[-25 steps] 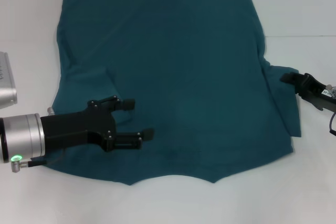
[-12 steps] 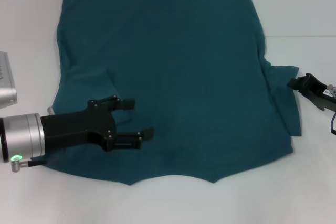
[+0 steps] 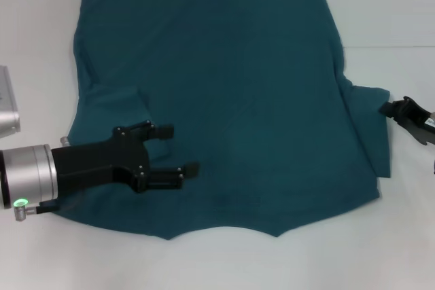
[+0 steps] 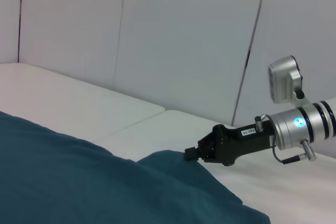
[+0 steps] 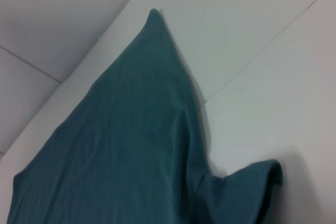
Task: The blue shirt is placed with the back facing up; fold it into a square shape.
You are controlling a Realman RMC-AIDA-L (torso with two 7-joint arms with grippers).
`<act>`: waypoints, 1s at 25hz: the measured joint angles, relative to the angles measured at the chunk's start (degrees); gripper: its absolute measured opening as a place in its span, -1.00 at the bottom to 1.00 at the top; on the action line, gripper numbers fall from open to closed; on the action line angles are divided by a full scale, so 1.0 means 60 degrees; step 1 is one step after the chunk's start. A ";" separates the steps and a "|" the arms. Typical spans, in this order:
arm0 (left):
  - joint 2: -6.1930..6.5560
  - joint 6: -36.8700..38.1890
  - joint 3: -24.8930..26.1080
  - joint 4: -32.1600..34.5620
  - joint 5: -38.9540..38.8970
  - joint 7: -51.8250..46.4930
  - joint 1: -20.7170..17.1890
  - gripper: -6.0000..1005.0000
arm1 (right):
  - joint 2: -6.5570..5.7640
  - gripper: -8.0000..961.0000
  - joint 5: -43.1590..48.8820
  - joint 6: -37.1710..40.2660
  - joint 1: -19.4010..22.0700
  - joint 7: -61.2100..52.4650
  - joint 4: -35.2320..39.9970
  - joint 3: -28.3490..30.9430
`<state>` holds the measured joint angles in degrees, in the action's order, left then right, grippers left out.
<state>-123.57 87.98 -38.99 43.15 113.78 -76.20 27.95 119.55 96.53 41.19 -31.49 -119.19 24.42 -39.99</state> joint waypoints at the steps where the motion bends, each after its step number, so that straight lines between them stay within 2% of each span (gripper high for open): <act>1: 0.0000 0.0001 0.0019 0.0001 -0.0009 -0.0001 0.0000 0.89 | 0.0003 -0.98 -0.0104 0.0019 0.0039 0.0104 -0.0017 0.0038; 7: 0.0000 0.0010 0.0083 0.0014 -0.0018 -0.0047 0.0000 0.89 | -0.0024 -0.98 -0.0288 0.0007 0.0296 0.0263 0.0061 0.0110; 15: 0.0000 0.0015 0.0081 0.0015 -0.0024 -0.0062 0.0005 0.89 | -0.0352 -0.98 -0.0296 -0.0025 0.0382 0.0320 0.0095 0.0146; 19: 0.0000 0.0015 0.0083 0.0015 -0.0024 -0.0070 0.0013 0.89 | -0.0453 -0.98 -0.0298 -0.0025 0.0325 0.0417 0.0153 0.0146; 25: 0.0000 0.0023 0.0113 0.0014 -0.0024 -0.0079 0.0016 0.89 | -0.0472 -0.98 -0.0298 -0.0036 0.0272 0.0451 0.0311 0.0146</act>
<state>-123.57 88.12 -38.31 43.24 113.64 -76.67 28.04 116.72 94.74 40.98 -29.86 -116.49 26.29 -39.11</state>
